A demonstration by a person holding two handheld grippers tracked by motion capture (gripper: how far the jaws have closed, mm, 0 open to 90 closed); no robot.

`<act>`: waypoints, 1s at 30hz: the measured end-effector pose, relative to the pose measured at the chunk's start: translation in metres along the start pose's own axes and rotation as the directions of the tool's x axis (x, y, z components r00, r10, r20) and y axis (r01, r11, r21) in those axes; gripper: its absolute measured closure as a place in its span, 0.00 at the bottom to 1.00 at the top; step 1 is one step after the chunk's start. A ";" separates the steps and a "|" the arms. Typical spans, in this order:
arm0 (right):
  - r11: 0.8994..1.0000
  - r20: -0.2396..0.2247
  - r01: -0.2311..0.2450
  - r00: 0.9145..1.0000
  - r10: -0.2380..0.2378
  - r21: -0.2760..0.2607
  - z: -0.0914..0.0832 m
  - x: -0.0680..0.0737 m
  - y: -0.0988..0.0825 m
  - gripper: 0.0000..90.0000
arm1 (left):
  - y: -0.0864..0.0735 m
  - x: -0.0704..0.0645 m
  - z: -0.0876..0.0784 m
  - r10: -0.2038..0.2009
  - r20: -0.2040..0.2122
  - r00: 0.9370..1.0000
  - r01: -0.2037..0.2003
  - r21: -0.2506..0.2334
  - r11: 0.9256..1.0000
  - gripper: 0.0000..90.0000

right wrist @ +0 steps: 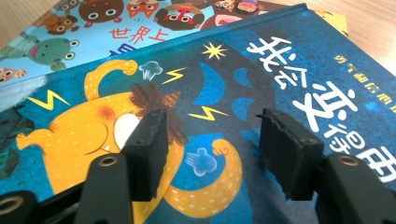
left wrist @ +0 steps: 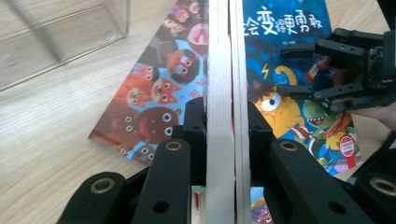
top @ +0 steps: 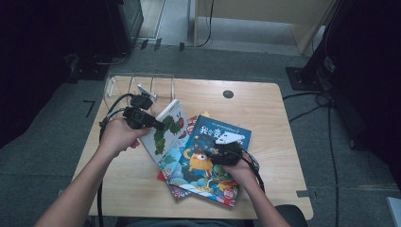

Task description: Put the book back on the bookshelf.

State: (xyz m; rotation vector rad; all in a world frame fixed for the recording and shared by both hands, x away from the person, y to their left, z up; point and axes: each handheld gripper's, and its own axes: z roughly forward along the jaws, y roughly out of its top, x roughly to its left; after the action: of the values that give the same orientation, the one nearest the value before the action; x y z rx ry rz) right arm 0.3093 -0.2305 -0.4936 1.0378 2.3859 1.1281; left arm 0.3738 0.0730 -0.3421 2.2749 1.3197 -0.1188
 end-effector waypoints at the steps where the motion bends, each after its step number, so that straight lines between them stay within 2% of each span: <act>1: 1.000 -0.001 0.003 1.000 -0.003 0.000 0.000 0.000 0.000 0.45 | -0.002 0.002 -0.001 -0.012 0.001 1.000 0.012 -0.004 1.000 0.86; 4: 1.000 -0.002 -0.003 1.000 0.003 0.001 0.001 -0.001 0.001 0.45 | -0.006 0.008 -0.004 -0.050 -0.003 0.999 0.050 -0.016 0.999 0.86; 9: 1.000 0.000 0.000 1.000 0.000 0.002 0.002 -0.002 0.001 0.44 | -0.012 0.018 -0.007 -0.090 -0.012 0.996 0.090 -0.024 0.996 0.86; 14: 1.000 -0.001 -0.001 1.000 0.001 0.004 0.003 -0.002 0.002 0.44 | -0.017 0.027 -0.011 -0.149 -0.013 0.989 0.148 -0.032 0.988 0.86; 17: 1.000 -0.002 0.003 1.000 -0.003 0.001 0.003 -0.003 0.003 0.44 | -0.019 0.031 -0.014 -0.168 -0.017 0.986 0.167 -0.037 0.985 0.86; 24: 1.000 -0.001 0.002 1.000 -0.002 0.002 0.003 -0.003 0.003 0.45 | -0.011 0.036 -0.010 -0.219 -0.040 0.975 0.217 -0.049 0.975 0.86; 28: 1.000 -0.001 0.003 1.000 -0.003 0.001 0.003 -0.004 0.003 0.45 | -0.005 0.042 -0.005 -0.257 -0.050 0.965 0.253 -0.065 0.965 0.86; 30: 1.000 -0.002 0.001 1.000 -0.001 0.001 0.003 -0.003 0.003 0.45 | -0.001 0.043 -0.002 -0.266 -0.052 0.963 0.262 -0.072 0.962 0.86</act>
State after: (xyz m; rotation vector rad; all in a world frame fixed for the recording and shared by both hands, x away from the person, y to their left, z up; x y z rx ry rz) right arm 0.3148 -0.2300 -0.4936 1.0363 2.3884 1.1278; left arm 0.3947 0.1084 -0.3542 2.0538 1.6316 -0.0965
